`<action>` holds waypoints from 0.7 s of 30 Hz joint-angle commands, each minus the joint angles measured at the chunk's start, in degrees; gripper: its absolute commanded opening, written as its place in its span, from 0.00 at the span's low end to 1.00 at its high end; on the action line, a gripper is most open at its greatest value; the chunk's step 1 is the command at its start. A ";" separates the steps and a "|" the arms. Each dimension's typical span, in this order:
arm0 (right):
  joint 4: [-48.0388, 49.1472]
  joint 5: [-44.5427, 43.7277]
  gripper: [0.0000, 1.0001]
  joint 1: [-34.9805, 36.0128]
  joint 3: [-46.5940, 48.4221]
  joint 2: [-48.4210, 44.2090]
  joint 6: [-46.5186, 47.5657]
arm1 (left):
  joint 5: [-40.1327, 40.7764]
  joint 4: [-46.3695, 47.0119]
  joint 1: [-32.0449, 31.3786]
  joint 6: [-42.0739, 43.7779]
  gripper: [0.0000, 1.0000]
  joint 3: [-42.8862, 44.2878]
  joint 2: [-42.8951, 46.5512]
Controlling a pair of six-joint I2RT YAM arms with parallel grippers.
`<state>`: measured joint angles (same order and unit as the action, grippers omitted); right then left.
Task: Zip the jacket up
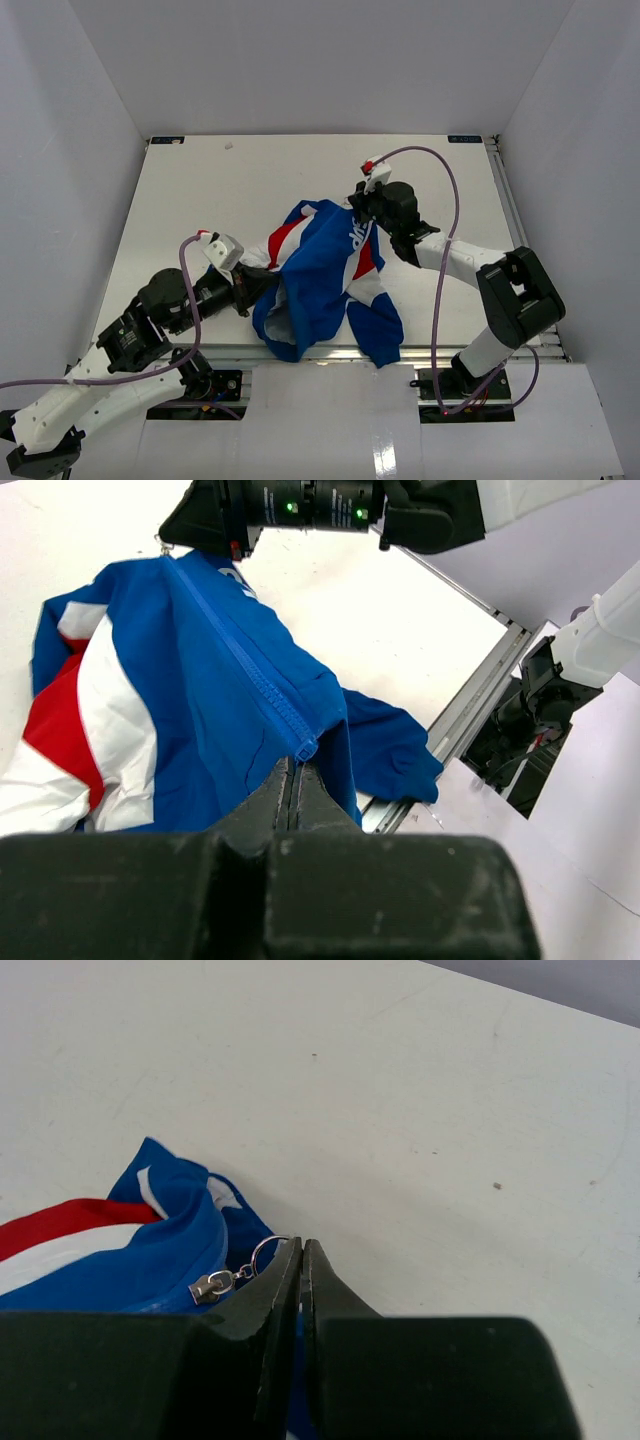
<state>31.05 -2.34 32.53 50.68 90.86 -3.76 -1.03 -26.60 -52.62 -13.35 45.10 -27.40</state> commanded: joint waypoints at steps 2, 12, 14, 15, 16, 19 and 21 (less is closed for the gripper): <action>-2.17 -0.74 0.08 -5.96 6.37 3.77 -0.86 | 4.41 -4.07 -0.29 0.75 0.00 4.81 2.52; -3.61 1.81 0.08 -13.88 10.96 6.95 -3.30 | 21.75 -12.15 -0.29 0.41 0.00 9.12 1.41; -4.20 1.79 0.08 -14.50 12.03 7.28 -3.21 | 24.35 -13.10 -0.29 -0.26 0.00 8.98 2.16; -4.47 1.73 0.08 -14.82 12.46 7.39 -2.95 | 25.81 -13.75 -0.29 -0.58 0.00 9.03 2.33; -4.60 1.77 0.08 -15.20 12.94 7.50 -2.87 | 27.21 -14.44 -0.29 -1.00 0.00 9.23 2.16; -6.06 2.07 0.08 -16.49 14.77 7.91 -2.61 | 30.36 -16.15 -0.38 -2.42 0.00 9.86 0.96; -6.75 3.57 0.08 -16.93 16.17 7.69 -2.13 | 32.70 -16.49 -0.38 -2.91 0.00 10.11 0.13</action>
<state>24.81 7.56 20.51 62.45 97.74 -8.23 23.19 -40.25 -52.69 -14.46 51.47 -27.62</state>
